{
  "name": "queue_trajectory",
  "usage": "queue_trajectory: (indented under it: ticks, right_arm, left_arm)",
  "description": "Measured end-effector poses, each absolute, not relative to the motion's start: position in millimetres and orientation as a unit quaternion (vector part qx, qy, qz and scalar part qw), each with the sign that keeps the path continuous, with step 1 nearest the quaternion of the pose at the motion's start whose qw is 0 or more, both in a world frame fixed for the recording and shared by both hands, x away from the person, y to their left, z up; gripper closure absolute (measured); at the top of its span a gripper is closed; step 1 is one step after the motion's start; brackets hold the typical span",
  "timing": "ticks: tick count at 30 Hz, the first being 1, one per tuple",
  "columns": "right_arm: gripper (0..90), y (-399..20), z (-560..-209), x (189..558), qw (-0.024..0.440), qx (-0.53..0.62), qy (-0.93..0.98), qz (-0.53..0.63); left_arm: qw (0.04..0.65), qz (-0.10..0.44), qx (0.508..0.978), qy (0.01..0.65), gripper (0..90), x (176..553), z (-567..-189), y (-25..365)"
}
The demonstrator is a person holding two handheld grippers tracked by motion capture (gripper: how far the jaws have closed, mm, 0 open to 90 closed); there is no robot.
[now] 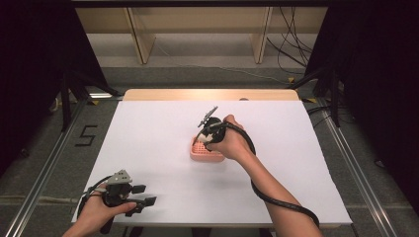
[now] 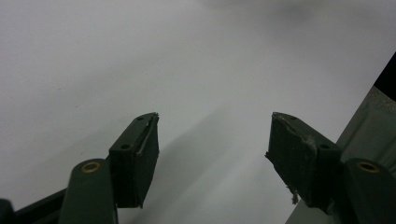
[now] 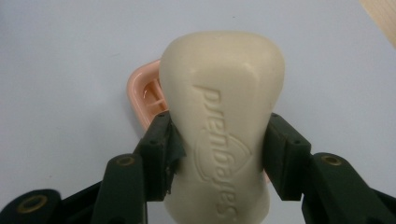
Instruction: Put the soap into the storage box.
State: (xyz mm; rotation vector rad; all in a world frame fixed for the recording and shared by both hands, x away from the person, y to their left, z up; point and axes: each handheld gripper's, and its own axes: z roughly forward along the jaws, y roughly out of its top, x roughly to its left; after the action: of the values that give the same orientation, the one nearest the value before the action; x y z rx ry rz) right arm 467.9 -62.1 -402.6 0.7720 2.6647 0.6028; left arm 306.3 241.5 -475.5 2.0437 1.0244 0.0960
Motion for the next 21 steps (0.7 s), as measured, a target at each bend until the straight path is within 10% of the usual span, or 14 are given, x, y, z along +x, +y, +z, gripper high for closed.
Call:
queue_trajectory:
  ticks: [21]
  right_arm:
    - [50.6, -55.1, -410.1, 471.9, 0.144, 0.263, 0.932, 0.203]
  left_arm:
    - [0.414, 0.038, 0.813, 0.407, 33.2, 306.2, -475.1, 241.9]
